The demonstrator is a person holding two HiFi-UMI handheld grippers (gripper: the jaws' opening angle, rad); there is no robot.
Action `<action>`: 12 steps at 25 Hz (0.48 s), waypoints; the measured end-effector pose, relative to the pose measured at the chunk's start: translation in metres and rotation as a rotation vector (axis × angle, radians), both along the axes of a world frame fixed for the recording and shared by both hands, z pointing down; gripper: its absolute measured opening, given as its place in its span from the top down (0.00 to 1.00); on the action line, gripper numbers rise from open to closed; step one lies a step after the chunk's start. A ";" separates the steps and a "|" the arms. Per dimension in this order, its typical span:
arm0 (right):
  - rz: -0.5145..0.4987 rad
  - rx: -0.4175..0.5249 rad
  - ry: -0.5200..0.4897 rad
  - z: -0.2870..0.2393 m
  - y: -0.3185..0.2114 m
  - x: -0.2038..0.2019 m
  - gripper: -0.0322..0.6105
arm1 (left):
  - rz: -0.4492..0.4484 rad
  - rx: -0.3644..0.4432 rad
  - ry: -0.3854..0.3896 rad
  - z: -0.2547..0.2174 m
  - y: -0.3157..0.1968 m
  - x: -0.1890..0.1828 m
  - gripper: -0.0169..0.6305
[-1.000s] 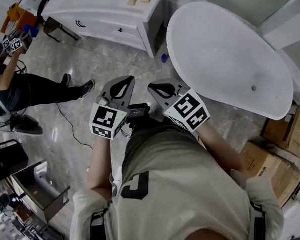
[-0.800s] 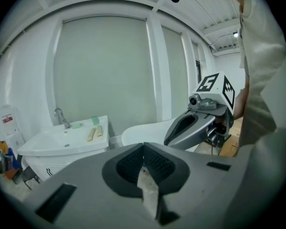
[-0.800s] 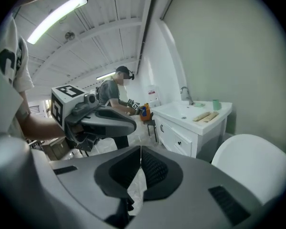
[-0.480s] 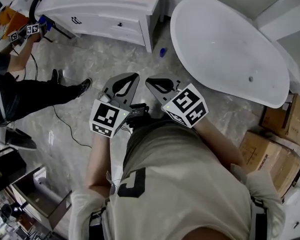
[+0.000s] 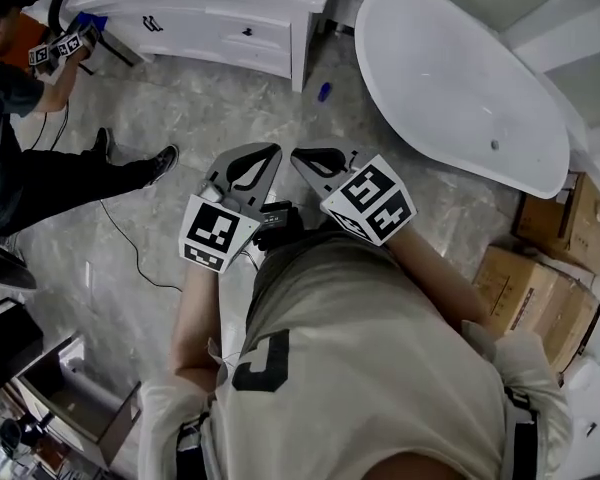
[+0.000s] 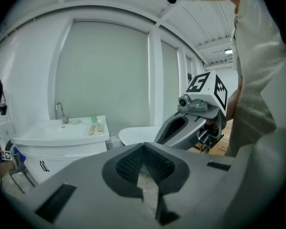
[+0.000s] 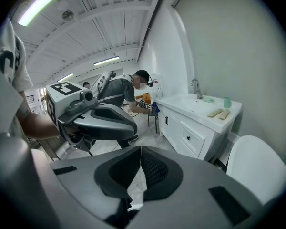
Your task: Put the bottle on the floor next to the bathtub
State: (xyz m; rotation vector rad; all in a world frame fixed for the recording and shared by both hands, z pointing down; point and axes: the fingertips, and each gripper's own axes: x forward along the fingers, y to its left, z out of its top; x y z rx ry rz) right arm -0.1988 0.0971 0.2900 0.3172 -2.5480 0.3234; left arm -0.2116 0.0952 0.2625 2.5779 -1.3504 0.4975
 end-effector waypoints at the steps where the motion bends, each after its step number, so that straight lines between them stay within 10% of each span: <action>1: 0.002 -0.004 0.007 0.002 0.005 -0.004 0.91 | 0.001 -0.003 0.001 0.001 0.005 -0.005 0.89; 12: 0.115 -0.037 0.072 0.017 0.044 -0.006 0.91 | 0.063 -0.077 0.199 0.008 0.044 -0.027 0.89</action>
